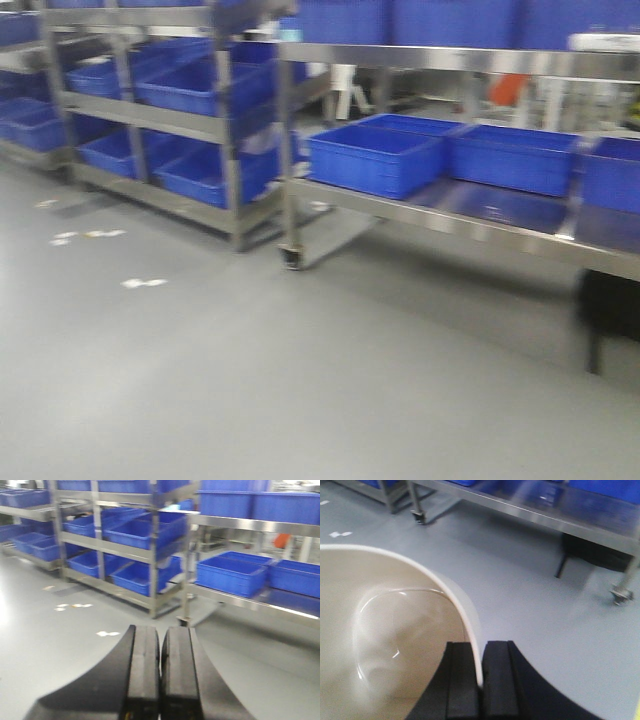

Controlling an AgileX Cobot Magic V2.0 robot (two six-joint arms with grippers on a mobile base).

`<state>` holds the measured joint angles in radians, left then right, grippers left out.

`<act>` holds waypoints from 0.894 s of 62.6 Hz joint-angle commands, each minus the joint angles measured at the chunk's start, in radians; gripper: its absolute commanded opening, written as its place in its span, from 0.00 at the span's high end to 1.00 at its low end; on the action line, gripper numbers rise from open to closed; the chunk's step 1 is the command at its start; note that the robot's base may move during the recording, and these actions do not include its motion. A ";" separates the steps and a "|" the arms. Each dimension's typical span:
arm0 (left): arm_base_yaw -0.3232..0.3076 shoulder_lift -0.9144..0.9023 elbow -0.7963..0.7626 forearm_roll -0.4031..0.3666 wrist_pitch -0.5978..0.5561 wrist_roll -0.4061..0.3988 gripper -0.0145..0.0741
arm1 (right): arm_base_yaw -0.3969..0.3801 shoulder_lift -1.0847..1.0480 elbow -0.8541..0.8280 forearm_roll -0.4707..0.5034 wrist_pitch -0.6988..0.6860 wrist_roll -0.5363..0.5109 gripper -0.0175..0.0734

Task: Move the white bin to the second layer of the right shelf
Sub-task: 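Turn and drive toward the windows between the crate shelves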

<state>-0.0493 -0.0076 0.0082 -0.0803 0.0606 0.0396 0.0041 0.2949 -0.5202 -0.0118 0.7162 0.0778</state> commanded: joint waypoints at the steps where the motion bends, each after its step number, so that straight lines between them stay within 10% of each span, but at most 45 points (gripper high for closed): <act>1: -0.003 -0.015 0.027 -0.005 -0.083 -0.005 0.74 | -0.005 0.010 -0.028 -0.007 -0.094 0.003 0.76; 56: -0.003 -0.015 0.027 -0.005 -0.083 -0.005 0.74 | -0.005 0.010 -0.028 -0.007 -0.094 0.003 0.76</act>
<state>-0.0493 -0.0076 0.0082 -0.0803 0.0606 0.0396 0.0041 0.2949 -0.5202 -0.0118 0.7162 0.0778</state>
